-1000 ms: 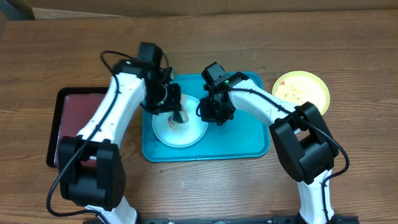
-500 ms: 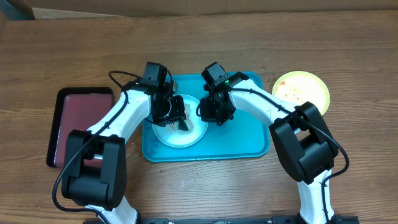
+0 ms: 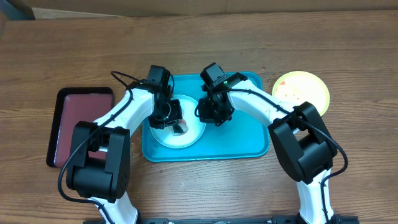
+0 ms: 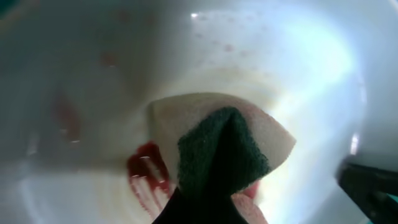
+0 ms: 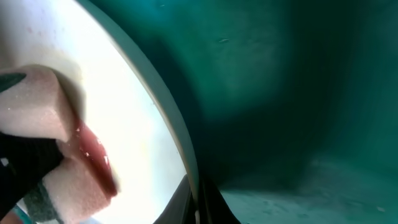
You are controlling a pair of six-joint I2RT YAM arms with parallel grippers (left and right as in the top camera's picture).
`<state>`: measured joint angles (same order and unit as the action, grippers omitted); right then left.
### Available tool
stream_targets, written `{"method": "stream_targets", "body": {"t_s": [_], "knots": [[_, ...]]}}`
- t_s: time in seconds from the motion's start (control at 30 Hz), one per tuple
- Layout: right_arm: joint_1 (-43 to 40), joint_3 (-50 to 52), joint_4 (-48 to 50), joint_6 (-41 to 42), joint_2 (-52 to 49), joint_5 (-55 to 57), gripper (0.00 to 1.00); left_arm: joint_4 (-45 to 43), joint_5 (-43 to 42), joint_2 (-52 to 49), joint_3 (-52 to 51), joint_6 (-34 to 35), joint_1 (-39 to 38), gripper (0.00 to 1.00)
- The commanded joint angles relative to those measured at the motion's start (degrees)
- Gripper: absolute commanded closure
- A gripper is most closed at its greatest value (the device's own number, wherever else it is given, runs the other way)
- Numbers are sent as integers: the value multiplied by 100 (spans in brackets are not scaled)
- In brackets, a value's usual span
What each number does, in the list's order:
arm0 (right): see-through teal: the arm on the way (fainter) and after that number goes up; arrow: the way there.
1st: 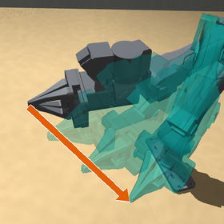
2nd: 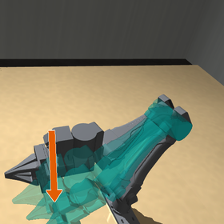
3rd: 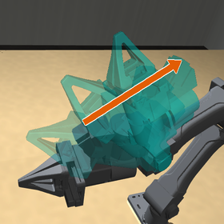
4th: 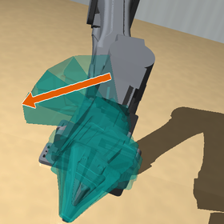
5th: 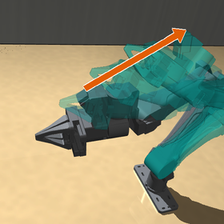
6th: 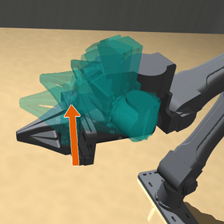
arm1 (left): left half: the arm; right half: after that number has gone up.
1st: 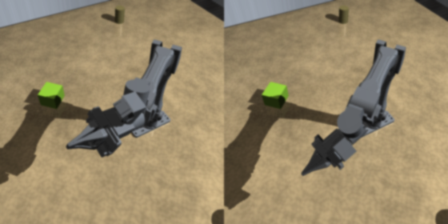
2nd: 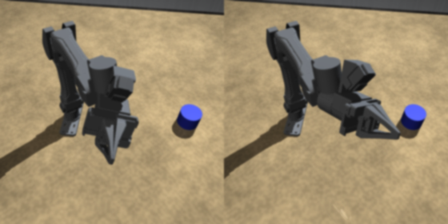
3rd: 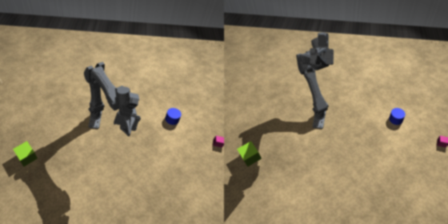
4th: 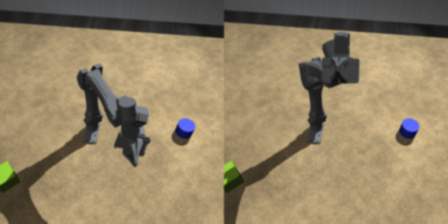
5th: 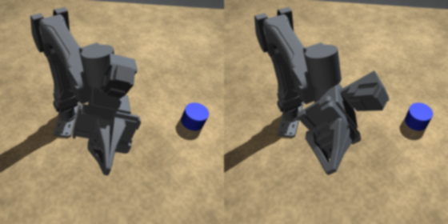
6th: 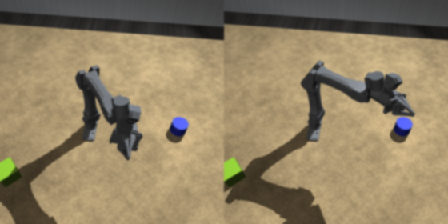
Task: Clean dirty plates on tray and stack at the side
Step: 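Scrub the light-blue plate with the sponge in the left gripper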
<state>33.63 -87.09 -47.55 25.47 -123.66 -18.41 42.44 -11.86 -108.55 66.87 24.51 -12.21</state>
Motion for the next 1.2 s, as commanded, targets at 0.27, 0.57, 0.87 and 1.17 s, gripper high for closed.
{"method": "stream_targets", "body": {"t_s": [0.27, 0.57, 0.87, 1.17], "knots": [[11, 164, -140, -17, -426, 505, 96, 1624, 2286, -297, 1432, -11, 249, 96], [11, 164, -116, -17, -426, 505, 96, 1266, -256, -374, 1947, -754, 192, 96], [11, 164, -114, -17, -426, 505, 96, 1073, -927, -1244, 1871, -588, -15, 96], [11, 164, -136, -17, -426, 568, 96, 1725, 1139, -1690, 1956, -387, 208, 96]]}}
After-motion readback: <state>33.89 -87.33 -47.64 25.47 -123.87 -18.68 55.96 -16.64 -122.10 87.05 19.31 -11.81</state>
